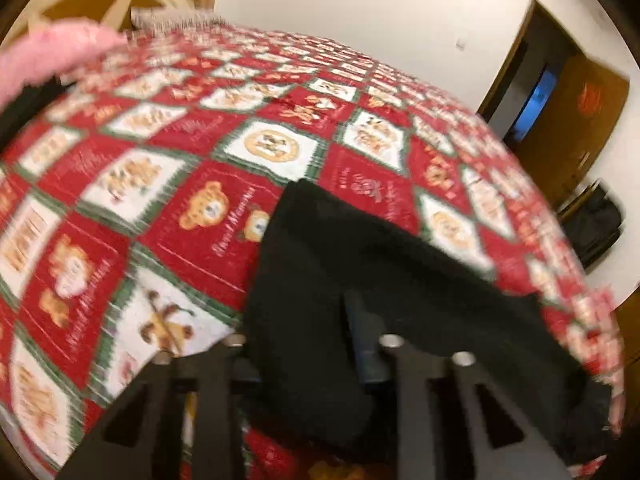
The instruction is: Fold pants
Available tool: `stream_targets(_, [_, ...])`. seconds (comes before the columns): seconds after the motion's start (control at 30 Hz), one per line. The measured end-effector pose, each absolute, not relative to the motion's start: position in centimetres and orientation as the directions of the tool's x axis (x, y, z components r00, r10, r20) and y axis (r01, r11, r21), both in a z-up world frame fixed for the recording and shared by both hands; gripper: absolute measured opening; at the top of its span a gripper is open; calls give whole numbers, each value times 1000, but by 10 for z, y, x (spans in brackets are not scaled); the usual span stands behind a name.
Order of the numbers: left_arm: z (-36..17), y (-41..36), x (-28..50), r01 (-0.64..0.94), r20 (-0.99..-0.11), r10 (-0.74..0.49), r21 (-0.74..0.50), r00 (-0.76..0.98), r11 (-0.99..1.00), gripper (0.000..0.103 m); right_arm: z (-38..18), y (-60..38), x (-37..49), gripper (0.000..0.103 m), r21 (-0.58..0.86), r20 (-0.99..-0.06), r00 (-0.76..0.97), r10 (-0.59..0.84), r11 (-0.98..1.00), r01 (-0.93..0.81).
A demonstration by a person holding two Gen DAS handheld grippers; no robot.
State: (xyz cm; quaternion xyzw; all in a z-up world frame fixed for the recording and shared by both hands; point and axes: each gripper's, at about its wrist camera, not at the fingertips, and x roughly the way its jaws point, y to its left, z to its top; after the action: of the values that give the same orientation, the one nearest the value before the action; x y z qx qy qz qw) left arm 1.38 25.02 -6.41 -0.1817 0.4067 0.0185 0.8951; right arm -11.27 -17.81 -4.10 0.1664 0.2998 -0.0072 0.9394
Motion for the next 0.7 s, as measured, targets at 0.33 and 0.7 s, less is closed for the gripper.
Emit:
stream_targets(0.33, [2,209,-9,-49,-619,-135,-271,773,961,23,-36,-198,-118,63,355,-551,833,60,920,168])
stream_targets(0.7, [26,19,-59,524,-555,-496,-122,668,843,23,-28,-241,-138,63,445,-526,850,39,864,235])
